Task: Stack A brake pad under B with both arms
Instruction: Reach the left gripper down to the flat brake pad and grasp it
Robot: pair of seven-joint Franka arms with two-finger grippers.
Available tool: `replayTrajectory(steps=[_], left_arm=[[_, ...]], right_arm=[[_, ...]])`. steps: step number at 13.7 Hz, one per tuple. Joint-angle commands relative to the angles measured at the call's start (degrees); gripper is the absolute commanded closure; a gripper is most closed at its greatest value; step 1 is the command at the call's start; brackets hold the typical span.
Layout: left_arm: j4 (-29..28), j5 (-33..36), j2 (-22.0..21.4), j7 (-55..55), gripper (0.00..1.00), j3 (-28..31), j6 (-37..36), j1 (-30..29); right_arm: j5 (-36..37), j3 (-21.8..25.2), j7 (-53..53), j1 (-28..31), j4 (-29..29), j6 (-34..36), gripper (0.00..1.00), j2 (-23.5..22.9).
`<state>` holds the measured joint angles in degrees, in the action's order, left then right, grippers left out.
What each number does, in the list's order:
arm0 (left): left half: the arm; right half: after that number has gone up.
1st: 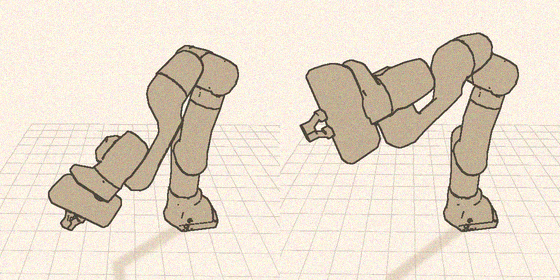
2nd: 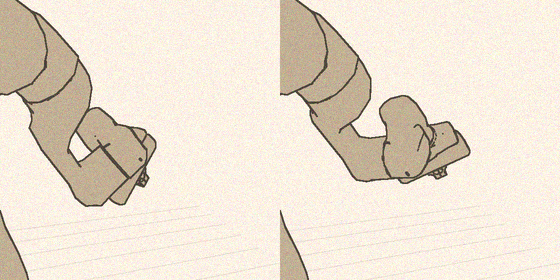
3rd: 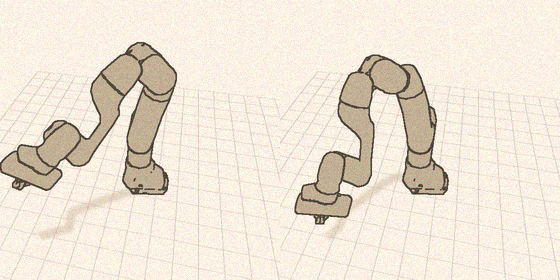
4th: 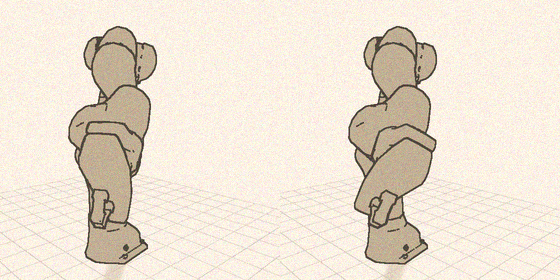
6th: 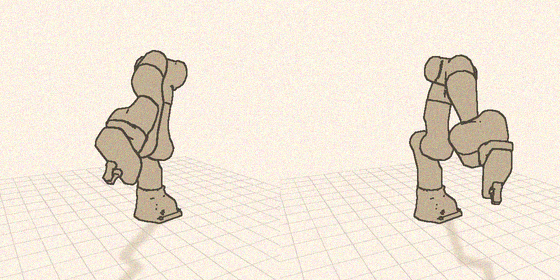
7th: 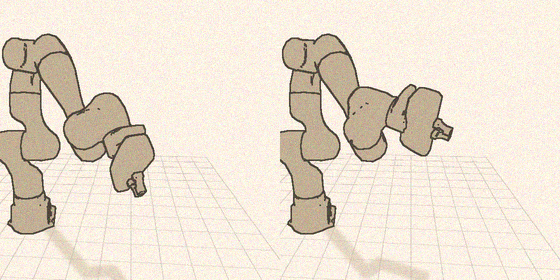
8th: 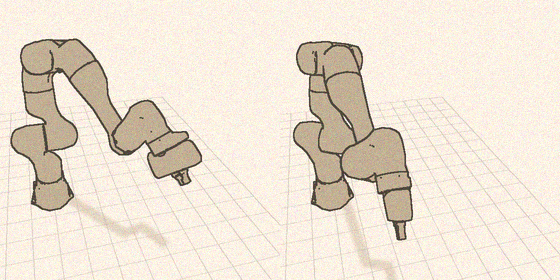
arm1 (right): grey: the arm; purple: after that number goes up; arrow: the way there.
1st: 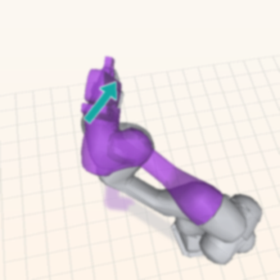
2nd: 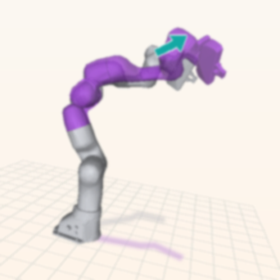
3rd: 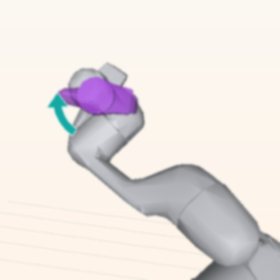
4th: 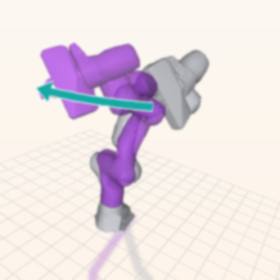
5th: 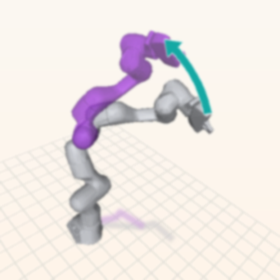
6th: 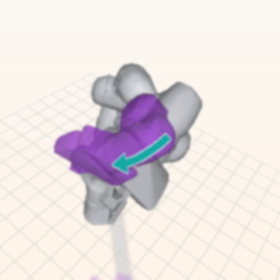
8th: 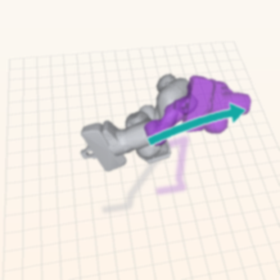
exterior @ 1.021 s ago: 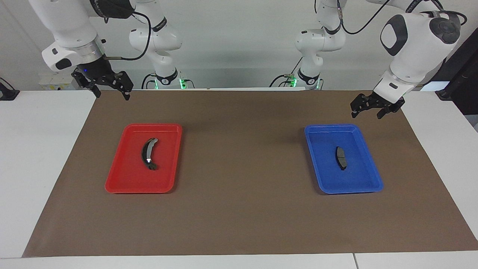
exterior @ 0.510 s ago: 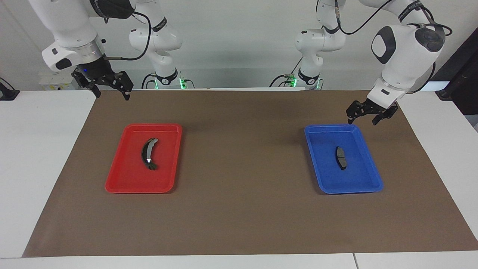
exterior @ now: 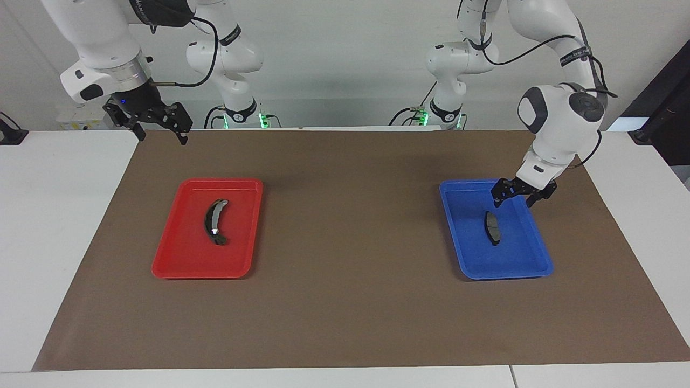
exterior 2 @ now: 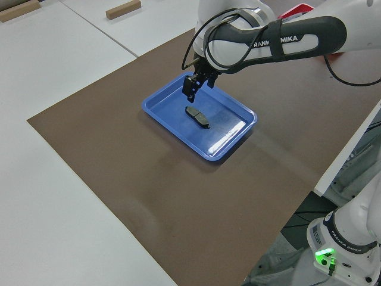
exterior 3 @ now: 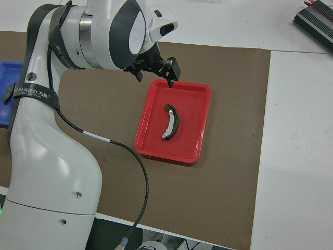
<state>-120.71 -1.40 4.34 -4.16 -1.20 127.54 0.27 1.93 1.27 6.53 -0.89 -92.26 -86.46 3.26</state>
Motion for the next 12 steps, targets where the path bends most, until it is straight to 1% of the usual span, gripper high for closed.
replayTrajectory(steps=[1, 4, 7, 12], left_arm=[[-2.3, -0.2, 2.5, 0.5, 0.02, -0.3, 5.7, -0.4], [-5.2, -0.2, 4.4, 1.4, 0.02, -0.3, 11.9, 0.4], [-5.1, -0.2, 7.8, 1.3, 0.02, -0.3, 14.8, 0.2], [-5.3, -0.2, 8.8, 1.4, 0.03, -0.4, 14.1, 0.4]], right_arm=[[-0.9, -0.3, -0.6, 0.8, -0.1, 0.1, 0.0, 0.1], [-0.9, -0.3, -0.6, 0.8, -0.1, 0.1, 0.0, 0.1], [-0.9, -0.3, -0.6, 0.8, -0.1, 0.1, 0.0, 0.2], [-0.9, -0.3, -0.6, 0.8, -0.1, 0.1, 0.0, 0.1]])
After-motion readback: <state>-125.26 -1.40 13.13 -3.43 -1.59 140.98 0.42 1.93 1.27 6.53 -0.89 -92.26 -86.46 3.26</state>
